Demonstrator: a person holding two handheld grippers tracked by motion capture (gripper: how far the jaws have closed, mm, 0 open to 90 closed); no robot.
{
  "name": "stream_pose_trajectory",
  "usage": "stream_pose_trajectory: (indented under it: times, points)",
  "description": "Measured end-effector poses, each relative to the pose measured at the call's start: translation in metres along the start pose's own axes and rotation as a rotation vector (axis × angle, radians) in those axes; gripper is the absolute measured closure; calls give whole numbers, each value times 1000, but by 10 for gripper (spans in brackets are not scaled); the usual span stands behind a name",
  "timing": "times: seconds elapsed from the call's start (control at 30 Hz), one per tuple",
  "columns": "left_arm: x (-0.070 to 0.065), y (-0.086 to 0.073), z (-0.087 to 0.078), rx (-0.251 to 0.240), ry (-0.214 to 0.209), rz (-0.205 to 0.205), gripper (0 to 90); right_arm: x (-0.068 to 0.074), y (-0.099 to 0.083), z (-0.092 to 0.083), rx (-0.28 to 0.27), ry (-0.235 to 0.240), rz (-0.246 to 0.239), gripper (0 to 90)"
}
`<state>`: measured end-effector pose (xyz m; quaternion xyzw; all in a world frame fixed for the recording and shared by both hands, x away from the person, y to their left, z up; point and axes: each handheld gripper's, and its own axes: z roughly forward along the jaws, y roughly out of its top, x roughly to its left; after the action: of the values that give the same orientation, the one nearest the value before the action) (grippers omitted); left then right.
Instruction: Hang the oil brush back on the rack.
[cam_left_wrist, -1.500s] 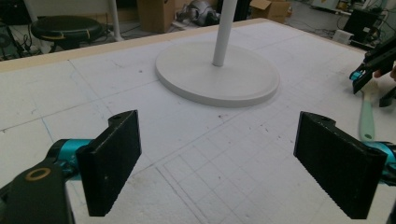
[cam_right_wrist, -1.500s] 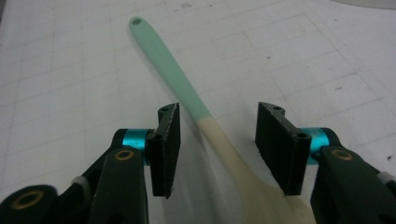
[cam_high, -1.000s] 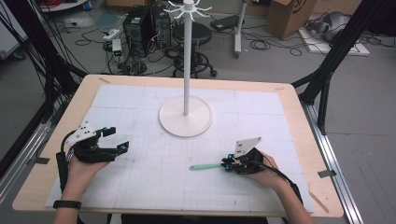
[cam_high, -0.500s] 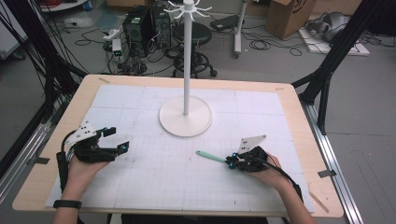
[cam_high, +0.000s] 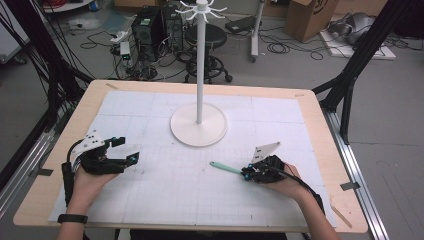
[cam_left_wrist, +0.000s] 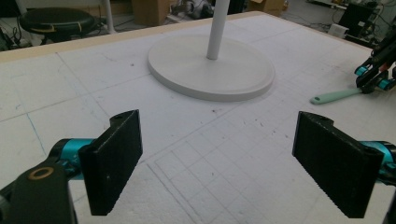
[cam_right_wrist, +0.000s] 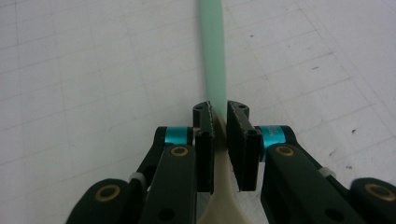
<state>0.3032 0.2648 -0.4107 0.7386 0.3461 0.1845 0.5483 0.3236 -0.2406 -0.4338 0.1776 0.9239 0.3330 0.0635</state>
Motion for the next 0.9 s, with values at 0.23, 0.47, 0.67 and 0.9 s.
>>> stream_pose_trajectory:
  times: [0.23, 0.47, 0.67, 0.9]
  points:
    - [1, 0, -1, -8, 1, -4, 166, 2, -2, -1, -25, -15, 2, 831]
    - [1, 0, -1, -10, -1, -3, 166, 1, -3, -9, -108, -45, 40, 832]
    - [1, 1, -2, -15, -5, -3, 166, -6, 3, -28, -233, -77, 93, 832]
    - [2, 1, -3, -20, -4, -6, 166, -12, 22, -51, -319, -125, 112, 832]
